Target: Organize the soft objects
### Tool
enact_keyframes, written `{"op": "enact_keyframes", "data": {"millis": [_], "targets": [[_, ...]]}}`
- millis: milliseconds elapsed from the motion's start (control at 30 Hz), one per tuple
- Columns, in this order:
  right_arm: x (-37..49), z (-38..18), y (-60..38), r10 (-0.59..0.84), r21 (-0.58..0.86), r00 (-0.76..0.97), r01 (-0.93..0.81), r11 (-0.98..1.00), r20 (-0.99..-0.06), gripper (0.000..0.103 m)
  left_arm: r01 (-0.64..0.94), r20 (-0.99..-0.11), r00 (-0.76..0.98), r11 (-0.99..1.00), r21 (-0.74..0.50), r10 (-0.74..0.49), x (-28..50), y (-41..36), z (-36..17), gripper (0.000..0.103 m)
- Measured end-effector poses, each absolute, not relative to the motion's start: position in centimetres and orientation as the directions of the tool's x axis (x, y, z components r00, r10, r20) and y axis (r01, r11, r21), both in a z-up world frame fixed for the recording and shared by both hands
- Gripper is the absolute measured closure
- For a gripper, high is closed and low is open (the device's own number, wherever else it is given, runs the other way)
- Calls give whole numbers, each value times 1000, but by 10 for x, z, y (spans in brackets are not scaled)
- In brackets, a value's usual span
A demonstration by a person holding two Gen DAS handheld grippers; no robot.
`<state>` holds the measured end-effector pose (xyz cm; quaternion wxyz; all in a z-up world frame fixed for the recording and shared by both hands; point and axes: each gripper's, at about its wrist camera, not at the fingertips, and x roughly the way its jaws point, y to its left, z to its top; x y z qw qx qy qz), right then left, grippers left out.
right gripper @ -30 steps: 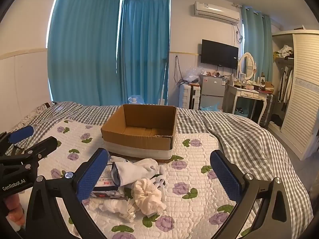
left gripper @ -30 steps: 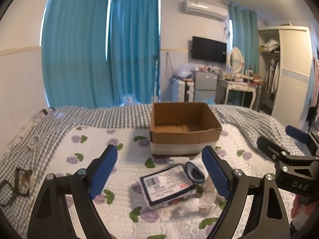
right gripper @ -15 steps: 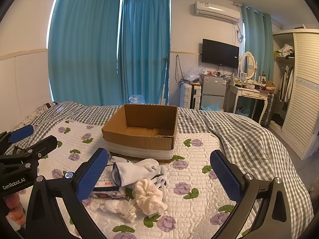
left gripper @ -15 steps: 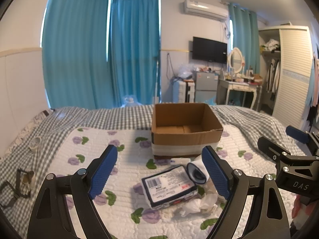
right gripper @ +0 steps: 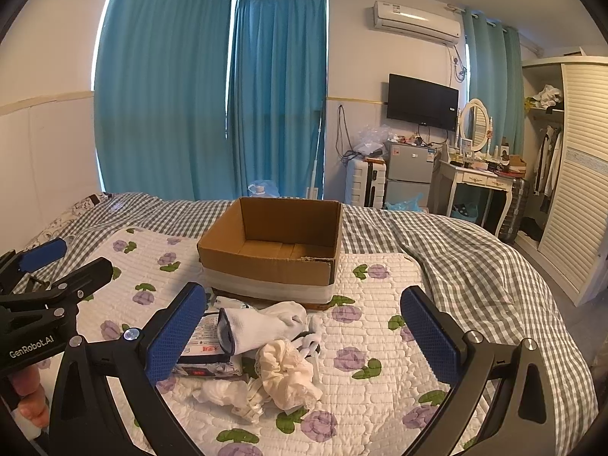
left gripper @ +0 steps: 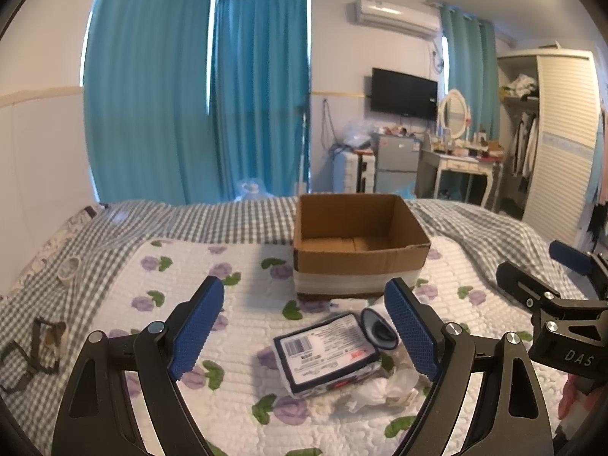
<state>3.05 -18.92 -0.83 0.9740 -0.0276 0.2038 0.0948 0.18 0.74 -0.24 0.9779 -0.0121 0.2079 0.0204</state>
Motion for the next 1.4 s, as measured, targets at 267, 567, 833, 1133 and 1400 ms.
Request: {"op": "enact_keyframes", "data": {"millis": [267,567,833,1133,1400], "targets": [[30,-9,-189,175,-13,898,-197,980,-404,0,-52,-408,912,999,-13,42,2,7,-4,15],[29,-9,-189,178,-12,895,-201,980,-410,0,-54,-413,910,998,-16,42,2,8,-4,15],[30,-10,-188,178,-16,894,-202,979,-411,0,-61,-415,909,998,-16,49,2,9,-4,15],[29,-9,-187,188,-15,891,-213,977,-414,0,-64,-414,909,998,-17,51,2,10,-5,15],[24,-2,-186,201,-17,888,-228,974,-414,0,-67,-399,915,998,-18,54,-4,11,5,15]]}}
